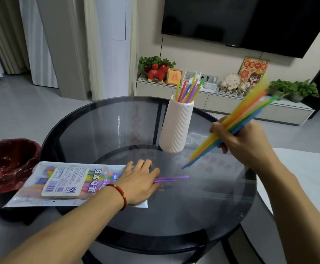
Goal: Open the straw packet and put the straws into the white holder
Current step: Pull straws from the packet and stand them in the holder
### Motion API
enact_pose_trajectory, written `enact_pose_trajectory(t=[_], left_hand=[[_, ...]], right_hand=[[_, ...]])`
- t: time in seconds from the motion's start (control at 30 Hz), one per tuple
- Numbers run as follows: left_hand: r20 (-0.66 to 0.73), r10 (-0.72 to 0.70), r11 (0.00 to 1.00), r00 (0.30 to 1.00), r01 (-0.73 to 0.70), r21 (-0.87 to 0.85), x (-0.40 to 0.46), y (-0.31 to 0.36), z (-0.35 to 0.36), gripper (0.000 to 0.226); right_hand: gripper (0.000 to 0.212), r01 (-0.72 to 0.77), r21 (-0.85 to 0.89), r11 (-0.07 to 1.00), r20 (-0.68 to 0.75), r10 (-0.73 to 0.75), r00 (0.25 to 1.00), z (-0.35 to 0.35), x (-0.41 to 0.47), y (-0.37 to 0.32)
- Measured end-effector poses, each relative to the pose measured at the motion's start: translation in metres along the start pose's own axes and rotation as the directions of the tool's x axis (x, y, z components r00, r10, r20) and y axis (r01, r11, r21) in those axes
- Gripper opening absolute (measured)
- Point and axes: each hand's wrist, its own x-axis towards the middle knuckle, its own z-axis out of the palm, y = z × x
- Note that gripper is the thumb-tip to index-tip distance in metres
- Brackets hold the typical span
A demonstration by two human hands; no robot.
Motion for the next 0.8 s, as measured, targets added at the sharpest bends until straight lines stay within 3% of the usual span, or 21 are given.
enact_pose_trajectory(t=[0.1,0.2,0.37,0.6,0.8], left_hand=[[0.006,0.007,1.000,1.000,-0.007,0.000,0.000,-0.001,-0.001,0.032],[0.016,0.009,1.000,1.000,-0.010,0.014,0.000,-0.001,-0.002,0.035],[0.025,0.013,1.000,1.000,-0.013,-0.003,0.000,-0.001,-0.005,0.032],[0.032,0.017,1.000,0.999,-0.017,-0.012,0.000,0.000,-0.008,0.031],[-0.018,0.003,1.000,1.000,-0.004,-0.023,0.001,0.001,-0.005,0.022]], right_hand=[[0.025,-0.047,-0.194,0.980,0.129,0.073,0.989,0.027,0.008,0.000],[0.028,-0.108,-0.218,0.970,0.205,0.154,0.967,0.053,0.001,0.017],[0.026,-0.152,-0.083,0.985,0.061,0.157,0.986,0.051,-0.001,0.038],[0.018,-0.220,-0.020,0.975,0.128,0.220,0.967,0.063,-0.016,0.051],[0.020,-0.189,0.076,0.979,-0.057,0.194,0.979,0.057,-0.022,0.057]])
